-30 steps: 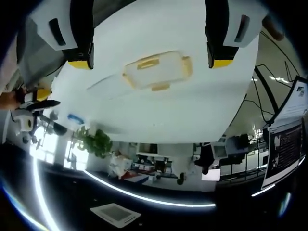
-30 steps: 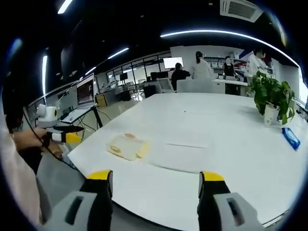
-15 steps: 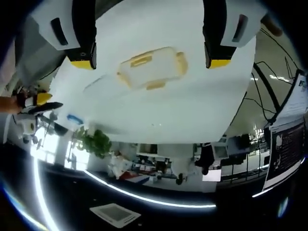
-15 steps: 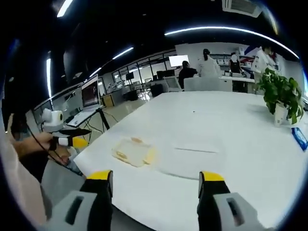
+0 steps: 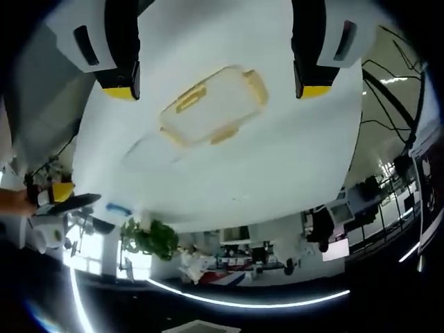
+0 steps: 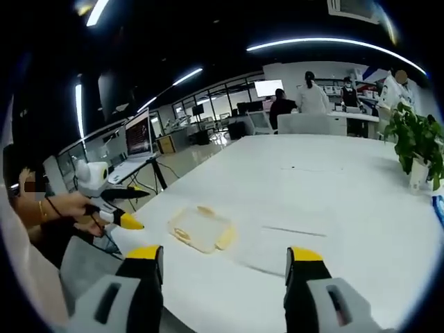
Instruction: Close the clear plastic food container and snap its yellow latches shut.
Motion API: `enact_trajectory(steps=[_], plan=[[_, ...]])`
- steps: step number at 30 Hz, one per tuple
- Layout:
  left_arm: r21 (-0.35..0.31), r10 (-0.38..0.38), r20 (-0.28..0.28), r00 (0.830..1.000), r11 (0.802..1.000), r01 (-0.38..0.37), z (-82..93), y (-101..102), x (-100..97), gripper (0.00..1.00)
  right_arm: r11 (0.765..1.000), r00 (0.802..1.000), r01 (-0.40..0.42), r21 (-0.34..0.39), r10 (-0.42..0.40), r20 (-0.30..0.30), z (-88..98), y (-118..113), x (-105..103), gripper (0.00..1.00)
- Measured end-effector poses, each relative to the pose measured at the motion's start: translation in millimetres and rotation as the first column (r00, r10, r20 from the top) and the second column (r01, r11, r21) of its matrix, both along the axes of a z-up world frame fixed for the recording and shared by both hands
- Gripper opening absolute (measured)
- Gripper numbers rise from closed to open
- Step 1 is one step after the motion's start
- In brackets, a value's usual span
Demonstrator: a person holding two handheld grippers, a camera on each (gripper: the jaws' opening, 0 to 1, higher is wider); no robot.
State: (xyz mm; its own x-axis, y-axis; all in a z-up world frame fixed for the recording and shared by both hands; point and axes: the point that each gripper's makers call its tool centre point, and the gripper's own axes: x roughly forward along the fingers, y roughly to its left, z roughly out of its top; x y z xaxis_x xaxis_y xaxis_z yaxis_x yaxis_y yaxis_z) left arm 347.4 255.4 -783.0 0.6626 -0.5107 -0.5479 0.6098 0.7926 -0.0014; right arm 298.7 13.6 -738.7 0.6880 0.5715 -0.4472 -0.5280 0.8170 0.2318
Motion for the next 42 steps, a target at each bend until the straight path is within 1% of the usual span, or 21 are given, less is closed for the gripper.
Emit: enact_trajectory(steps=[1,3,4,6,8,13,18,19,22,24,25,28,30,31,32,33,34,35,39,40,42], plan=[[0.012,-0.012,-0.001,1.0,1.0,0.012,-1.2,0,0.8,0.91,1.0,1.0,-0.009,-0.003,0.009,0.001,-0.1,2,1,0.71],[0.027,-0.034,-0.004,0.999,0.999,0.034,-3.9,-1,4.2,0.91,1.0,1.0,-0.015,0.025,0.015,-0.003,1.4,6,4,0.71],[0.012,-0.039,-0.011,0.999,0.999,0.039,-4.3,-2,6.5,0.91,0.999,1.0,-0.019,0.048,0.019,-0.004,3.1,9,7,0.7],[-0.011,-0.034,-0.002,0.999,0.999,0.034,-4.6,-3,11.2,0.87,0.998,0.999,-0.042,0.036,0.042,-0.003,2.7,14,11,0.7],[0.011,-0.06,-0.001,0.998,0.998,0.06,-8.6,-5,13.1,0.84,0.997,0.998,-0.069,0.022,0.069,0.0,2.0,22,15,0.7],[0.041,-0.126,-0.019,0.992,0.991,0.126,-16.7,-11,15.4,0.86,0.993,0.993,-0.117,0.023,0.117,0.016,5.7,38,29,0.7],[0.079,-0.174,-0.033,0.984,0.981,0.176,-23.0,-12,21.8,0.87,0.98,0.979,-0.2,-0.018,0.201,0.04,7.1,54,40,0.7],[0.09,-0.186,-0.038,0.982,0.978,0.188,-24.8,-11,22.6,0.87,0.977,0.976,-0.213,-0.026,0.214,0.039,6.3,56,42,0.7],[0.178,-0.236,-0.073,0.969,0.953,0.246,-35.0,-6,22.3,0.87,0.966,0.966,-0.256,-0.039,0.257,0.041,6.6,66,49,0.7],[0.196,-0.255,-0.093,0.963,0.943,0.269,-40.0,-5,22.1,0.86,0.959,0.958,-0.281,-0.044,0.283,0.04,6.0,72,52,0.7],[0.195,-0.26,-0.095,0.961,0.942,0.274,-40.8,-5,22.6,0.85,0.955,0.955,-0.291,-0.049,0.293,0.037,5.3,74,53,0.7],[0.193,-0.269,-0.113,0.956,0.938,0.287,-44.4,-2,24.1,0.85,0.94,0.942,-0.332,-0.08,0.335,0.03,1.3,79,56,0.7],[0.204,-0.281,-0.126,0.951,0.931,0.302,-46.9,-1,25.4,0.84,0.918,0.923,-0.38,-0.115,0.384,0.007,-5.2,82,55,0.7],[0.211,-0.288,-0.131,0.949,0.927,0.311,-47.3,0,26.4,0.84,0.9,0.91,-0.414,-0.137,0.414,-0.024,-11.2,84,52,0.7],[0.214,-0.293,-0.138,0.946,0.924,0.317,-48.0,0,27.1,0.84,0.891,0.903,-0.429,-0.149,0.429,-0.036,-14.3,85,52,0.7],[0.211,-0.304,-0.154,0.94,0.92,0.332,-48.4,0,27.5,0.84,0.877,0.891,-0.453,-0.162,0.452,-0.047,-18.3,87,52,0.7],[0.209,-0.314,-0.16,0.936,0.916,0.343,-48.0,-1,28.0,0.84,0.869,0.884,-0.467,-0.166,0.464,-0.059,-21.1,88,52,0.7],[0.211,-0.322,-0.161,0.933,0.912,0.352,-47.3,-2,29.3,0.84,0.867,0.882,-0.47,-0.167,0.466,-0.064,-23.0,89,53,0.71],[0.246,-0.371,-0.161,0.914,0.882,0.401,-45.3,-5,36.5,0.84,0.826,0.85,-0.526,-0.201,0.517,-0.103,-33.8,95,57,0.71],[0.258,-0.386,-0.165,0.908,0.871,0.417,-45.2,-6,38.3,0.84,0.812,0.839,-0.544,-0.21,0.532,-0.117,-37.0,96,57,0.71],[0.274,-0.402,-0.173,0.899,0.857,0.436,-46.4,-6,41.5,0.84,0.79,0.821,-0.571,-0.222,0.55,-0.154,-43.0,97,56,0.72]])
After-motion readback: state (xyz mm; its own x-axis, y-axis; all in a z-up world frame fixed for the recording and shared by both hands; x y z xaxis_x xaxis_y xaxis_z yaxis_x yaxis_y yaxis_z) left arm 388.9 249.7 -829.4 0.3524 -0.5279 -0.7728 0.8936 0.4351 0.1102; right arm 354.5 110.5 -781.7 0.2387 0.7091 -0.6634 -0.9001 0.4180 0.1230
